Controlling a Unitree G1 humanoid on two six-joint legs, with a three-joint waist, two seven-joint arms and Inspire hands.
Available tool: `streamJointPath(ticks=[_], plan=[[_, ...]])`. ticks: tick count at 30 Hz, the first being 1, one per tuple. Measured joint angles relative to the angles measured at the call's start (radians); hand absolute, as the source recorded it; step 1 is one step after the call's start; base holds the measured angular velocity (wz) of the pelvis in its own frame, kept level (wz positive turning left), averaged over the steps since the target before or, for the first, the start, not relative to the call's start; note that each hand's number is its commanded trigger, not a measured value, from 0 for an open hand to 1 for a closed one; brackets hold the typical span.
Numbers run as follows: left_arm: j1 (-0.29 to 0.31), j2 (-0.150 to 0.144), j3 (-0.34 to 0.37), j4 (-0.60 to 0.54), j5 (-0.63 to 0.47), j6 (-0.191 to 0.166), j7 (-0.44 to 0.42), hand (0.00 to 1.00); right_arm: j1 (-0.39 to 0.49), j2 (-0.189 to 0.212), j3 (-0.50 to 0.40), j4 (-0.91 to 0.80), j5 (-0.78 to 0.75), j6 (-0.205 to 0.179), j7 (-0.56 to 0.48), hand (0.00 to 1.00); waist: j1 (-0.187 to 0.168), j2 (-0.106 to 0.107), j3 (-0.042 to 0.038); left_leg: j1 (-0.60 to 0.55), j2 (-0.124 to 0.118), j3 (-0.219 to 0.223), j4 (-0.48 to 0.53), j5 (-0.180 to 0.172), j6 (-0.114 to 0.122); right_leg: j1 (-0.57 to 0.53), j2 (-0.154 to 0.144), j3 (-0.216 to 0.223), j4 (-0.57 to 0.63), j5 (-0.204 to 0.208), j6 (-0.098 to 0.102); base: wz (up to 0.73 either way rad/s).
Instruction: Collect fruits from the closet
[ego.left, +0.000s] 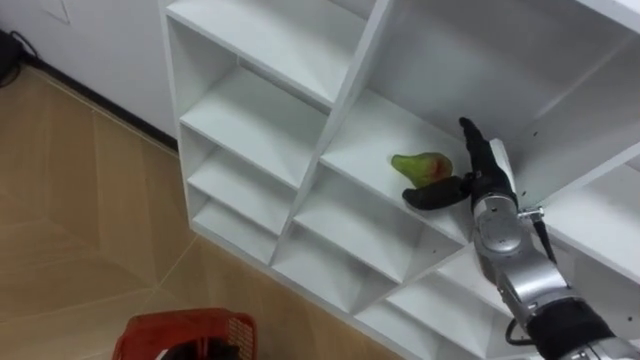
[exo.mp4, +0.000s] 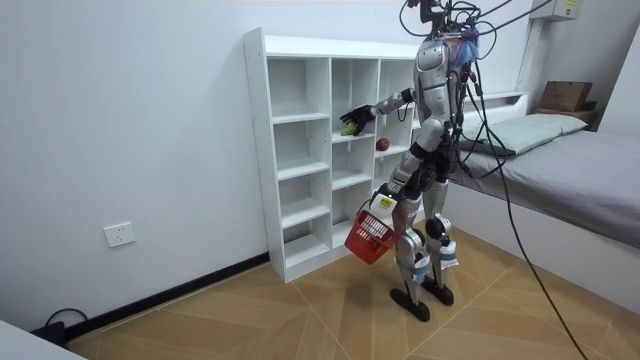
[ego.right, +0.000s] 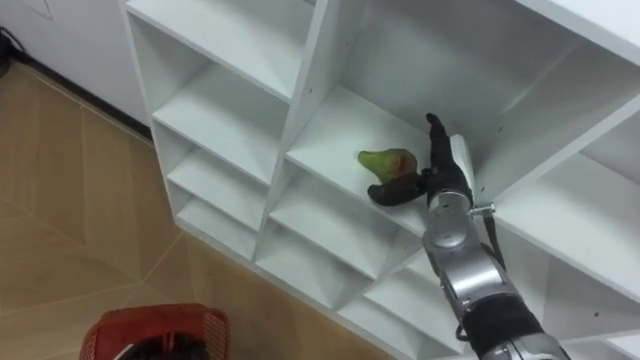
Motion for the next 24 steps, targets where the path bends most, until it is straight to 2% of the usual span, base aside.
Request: streamJointPath(ticks=[2, 6, 12, 13, 14, 15, 20, 24], plan=[[0.0, -0.001, -0.001, 0.0, 0.0, 0.0, 0.0, 1.0, -0.009, 0.0, 0.007, 0.02, 0.006, -0.012, -0.002, 0.0, 0.0, 0.003, -0.0015, -0.009, 0.0, 0.0, 0.0, 0.0, 0.0, -0.005, 0.0, 0.002, 0.0, 0.0, 0.0, 0.0], [-0.004, -0.001, -0.016, 0.0, -0.002, -0.001, 0.0, 1.0, -0.043, 0.0, 0.009, 0.062, 0.036, -0.015, -0.008, 0.0, 0.001, 0.011, -0.0036, -0.024, -0.001, 0.001, 0.01, 0.0, 0.0, -0.016, 0.001, 0.003, 0.0, 0.0, 0.0, 0.0], [-0.005, -0.002, -0.019, 0.0, -0.008, -0.001, 0.0, 1.0, -0.046, 0.002, 0.01, 0.069, 0.046, -0.016, -0.015, 0.0, 0.003, 0.018, -0.004, -0.026, -0.001, 0.0, 0.012, 0.0, 0.0, -0.017, 0.001, 0.003, 0.0, 0.0, 0.0, 0.0], [-0.005, -0.002, -0.019, 0.0, -0.008, -0.001, 0.0, 1.0, -0.046, 0.002, 0.01, 0.069, 0.045, -0.016, -0.015, 0.05, 0.003, 0.018, -0.004, -0.026, -0.001, 0.0, 0.012, 0.0, 0.0, -0.017, 0.001, 0.003, 0.0, 0.0, 0.0, 0.0], [-0.005, -0.003, -0.019, 0.0, -0.008, -0.001, 0.0, 1.0, -0.046, 0.002, 0.01, 0.069, 0.045, -0.018, -0.015, 0.56, 0.003, 0.019, -0.004, -0.027, -0.002, 0.0, 0.012, 0.0, 0.0, -0.019, 0.001, 0.003, 0.0, 0.0, 0.0, 0.0], [-0.006, -0.003, -0.019, 0.0, -0.007, -0.001, 0.0, 1.0, -0.046, 0.002, 0.01, 0.071, 0.045, -0.025, -0.014, 1.0, 0.003, 0.019, -0.0042, -0.029, -0.002, 0.0, 0.012, 0.0, 0.0, -0.021, 0.001, 0.002, 0.0, 0.0, 0.0, 0.0], [-0.007, -0.007, -0.02, 0.0, 0.002, 0.001, 0.001, 1.0, -0.054, 0.007, 0.01, 0.097, 0.047, -0.045, -0.008, 1.0, 0.002, 0.023, -0.0067, -0.029, -0.003, -0.001, 0.012, 0.001, 0.0, -0.022, 0.0, 0.002, -0.001, 0.0, 0.0, 0.0], [-0.008, -0.01, -0.02, 0.0, 0.002, 0.002, 0.001, 1.0, -0.058, 0.009, 0.008, 0.109, 0.007, -0.047, -0.019, 1.0, 0.003, 0.03, -0.0091, -0.036, -0.003, -0.001, 0.017, 0.001, 0.0, -0.028, 0.0, 0.002, -0.001, 0.0, 0.0, 0.0]])
